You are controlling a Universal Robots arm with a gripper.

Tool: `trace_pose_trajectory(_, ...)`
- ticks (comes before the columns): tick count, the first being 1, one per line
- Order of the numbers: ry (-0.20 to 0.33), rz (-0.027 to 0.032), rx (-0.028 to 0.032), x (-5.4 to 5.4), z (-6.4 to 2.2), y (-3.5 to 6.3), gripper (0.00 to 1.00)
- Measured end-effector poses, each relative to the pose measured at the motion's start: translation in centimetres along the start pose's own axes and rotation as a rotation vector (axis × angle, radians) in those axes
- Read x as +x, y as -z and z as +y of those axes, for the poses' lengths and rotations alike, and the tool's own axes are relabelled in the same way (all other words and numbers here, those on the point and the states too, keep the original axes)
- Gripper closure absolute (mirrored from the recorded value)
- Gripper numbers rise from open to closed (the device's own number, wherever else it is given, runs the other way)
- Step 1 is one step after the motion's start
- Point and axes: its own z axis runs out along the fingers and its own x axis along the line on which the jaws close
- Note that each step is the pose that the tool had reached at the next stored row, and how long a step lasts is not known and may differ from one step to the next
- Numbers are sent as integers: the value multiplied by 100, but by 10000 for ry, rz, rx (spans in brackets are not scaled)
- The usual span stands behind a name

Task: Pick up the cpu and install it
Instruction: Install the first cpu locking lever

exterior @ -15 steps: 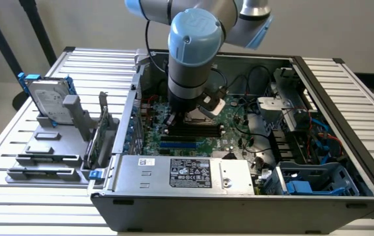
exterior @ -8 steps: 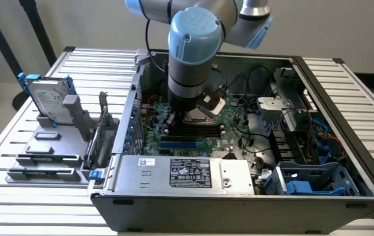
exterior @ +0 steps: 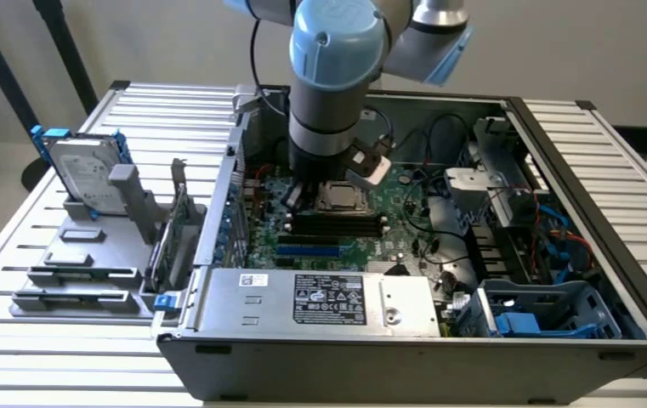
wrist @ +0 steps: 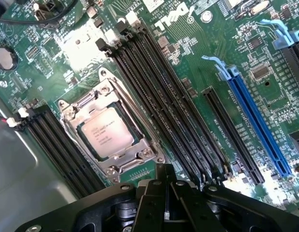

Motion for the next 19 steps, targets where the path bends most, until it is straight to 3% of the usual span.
trace_pose_trajectory(4,316,-230,-39,19,-28,21,89)
trace_pose_trajectory(7,599,-321,-4,41,-43,38,89)
trace_pose_trajectory(12,1002,-410,64,82,-70,46,89)
trace_pose_trajectory(14,1126,-425,57,103,-83,41,89)
trace_pose_trajectory(19,1385,-349,-128,170,-125,19,89)
